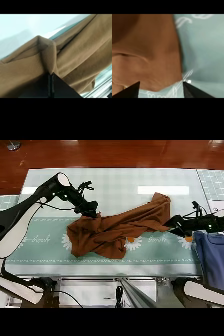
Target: Fold the shirts.
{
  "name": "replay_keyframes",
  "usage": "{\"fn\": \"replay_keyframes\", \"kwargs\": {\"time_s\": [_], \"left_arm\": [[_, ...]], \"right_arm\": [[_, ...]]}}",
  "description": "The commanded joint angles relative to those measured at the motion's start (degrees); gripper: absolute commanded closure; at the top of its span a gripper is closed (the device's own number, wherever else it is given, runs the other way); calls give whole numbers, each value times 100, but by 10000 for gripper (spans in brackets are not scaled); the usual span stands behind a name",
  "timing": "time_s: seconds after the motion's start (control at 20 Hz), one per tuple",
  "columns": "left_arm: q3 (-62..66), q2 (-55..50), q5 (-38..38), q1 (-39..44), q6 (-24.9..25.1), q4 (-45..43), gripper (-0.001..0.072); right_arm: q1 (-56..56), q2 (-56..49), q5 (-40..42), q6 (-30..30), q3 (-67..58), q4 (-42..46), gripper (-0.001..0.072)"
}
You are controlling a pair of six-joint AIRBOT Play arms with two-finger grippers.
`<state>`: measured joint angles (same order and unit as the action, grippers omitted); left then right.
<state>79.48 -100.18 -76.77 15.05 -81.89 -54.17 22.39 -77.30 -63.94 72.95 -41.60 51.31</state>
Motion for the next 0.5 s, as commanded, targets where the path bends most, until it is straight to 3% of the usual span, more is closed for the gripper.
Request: {"fn": "replay_keyframes", "kwargs": {"time_s": [0.0, 0.15, 0.2, 0.25, 0.3, 0.45], "left_arm": [[13, -9, -39, -4, -4, -7, 683], [13, -7, -22, -4, -7, -4, 683], [13, 0, -26, -4, -7, -7, 683], [24, 33, -81, -20, -4, -9, 683], [122, 72, -245, -79, -4, -11, 683], [918, 531, -494, -426, -142, 15, 683]], "right_arm": [[-424, -282, 289, 35, -229, -157, 90], [-807, -629, 518, 280, -586, -289, 113], [-935, -758, 525, 345, -715, -289, 278], [-1058, -861, 393, 271, -909, -289, 646], [-1119, -896, 153, 149, -1228, -260, 683], [-1108, -800, -809, 457, -3248, 72, 684]]}}
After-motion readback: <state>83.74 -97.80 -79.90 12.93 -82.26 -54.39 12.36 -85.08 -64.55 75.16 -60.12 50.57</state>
